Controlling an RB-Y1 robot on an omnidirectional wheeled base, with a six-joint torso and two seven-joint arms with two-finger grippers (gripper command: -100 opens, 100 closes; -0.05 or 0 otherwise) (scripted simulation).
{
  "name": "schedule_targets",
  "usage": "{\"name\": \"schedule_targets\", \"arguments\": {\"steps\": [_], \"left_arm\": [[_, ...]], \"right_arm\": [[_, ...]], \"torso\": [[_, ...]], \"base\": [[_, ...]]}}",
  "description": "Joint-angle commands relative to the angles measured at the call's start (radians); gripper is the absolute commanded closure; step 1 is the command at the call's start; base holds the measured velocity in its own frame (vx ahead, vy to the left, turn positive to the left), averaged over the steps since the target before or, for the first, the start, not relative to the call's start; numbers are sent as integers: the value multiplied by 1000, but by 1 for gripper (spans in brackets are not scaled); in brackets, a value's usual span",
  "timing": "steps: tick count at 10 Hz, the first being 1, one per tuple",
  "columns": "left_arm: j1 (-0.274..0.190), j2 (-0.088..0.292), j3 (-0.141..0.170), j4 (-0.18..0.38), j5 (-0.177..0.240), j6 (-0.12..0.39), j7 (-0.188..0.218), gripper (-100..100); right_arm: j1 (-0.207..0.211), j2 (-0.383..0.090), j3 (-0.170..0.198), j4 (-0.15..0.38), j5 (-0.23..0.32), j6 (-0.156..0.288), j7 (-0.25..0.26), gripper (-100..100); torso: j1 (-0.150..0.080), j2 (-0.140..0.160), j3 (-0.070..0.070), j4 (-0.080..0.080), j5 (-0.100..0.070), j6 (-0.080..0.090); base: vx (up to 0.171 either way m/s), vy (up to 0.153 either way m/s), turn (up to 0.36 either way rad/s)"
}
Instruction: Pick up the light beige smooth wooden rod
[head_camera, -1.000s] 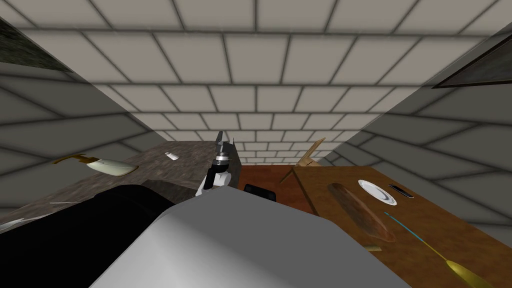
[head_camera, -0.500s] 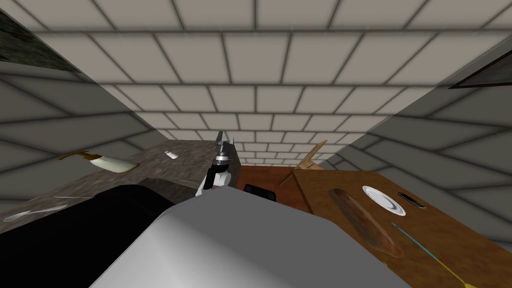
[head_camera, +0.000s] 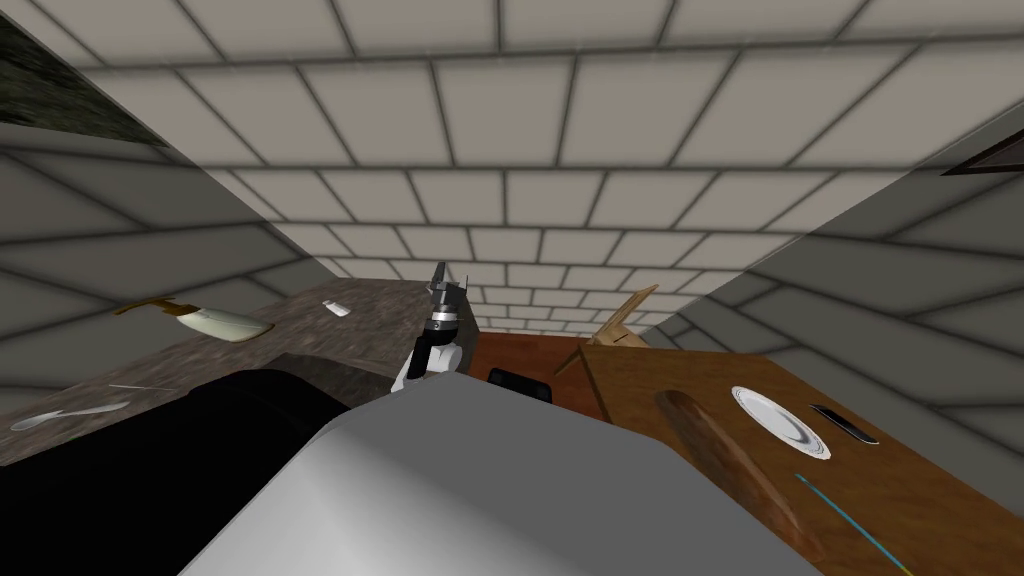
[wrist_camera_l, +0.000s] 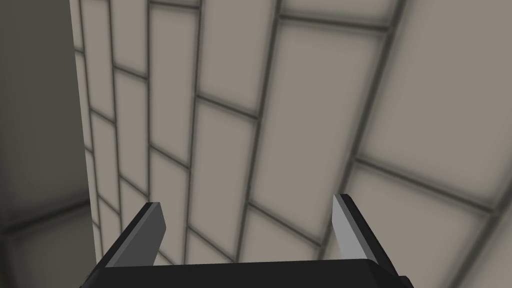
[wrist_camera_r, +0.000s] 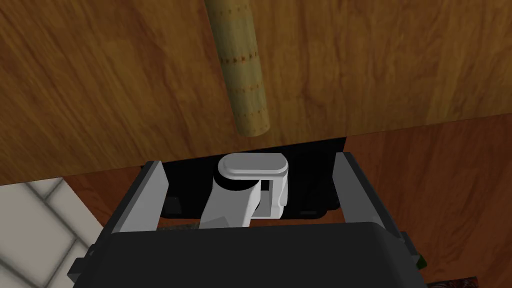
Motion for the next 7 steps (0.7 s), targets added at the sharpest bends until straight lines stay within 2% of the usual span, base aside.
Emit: {"name": "schedule_targets", "arguments": {"steps": [1,4,5,6,7], "left_arm": [[0,0,0,0,0,0,0,0],[0,0,0,0,0,0,0,0],[0,0,0,0,0,0,0,0],[0,0,0,0,0,0,0,0],[0,0,0,0,0,0,0,0]], "right_arm": [[-19,-10,29,45,19,3,14,-100],[-13,-26,35,94,84,-10,18,-100],[-17,-19,33,86,73,-12,16,-100],[-17,-20,34,89,74,-11,18,0],[-30,16,30,124,62,-19,36,-100]], "torso": [[0,0,0,0,0,0],[-1,0,0,0,0,0],[-1,1,0,0,0,0],[4,2,1,1,0,0],[7,4,2,1,1,0]], "base": [[71,-134,29],[68,-142,45],[23,-59,12],[5,-12,2],[-25,-15,85]]}}
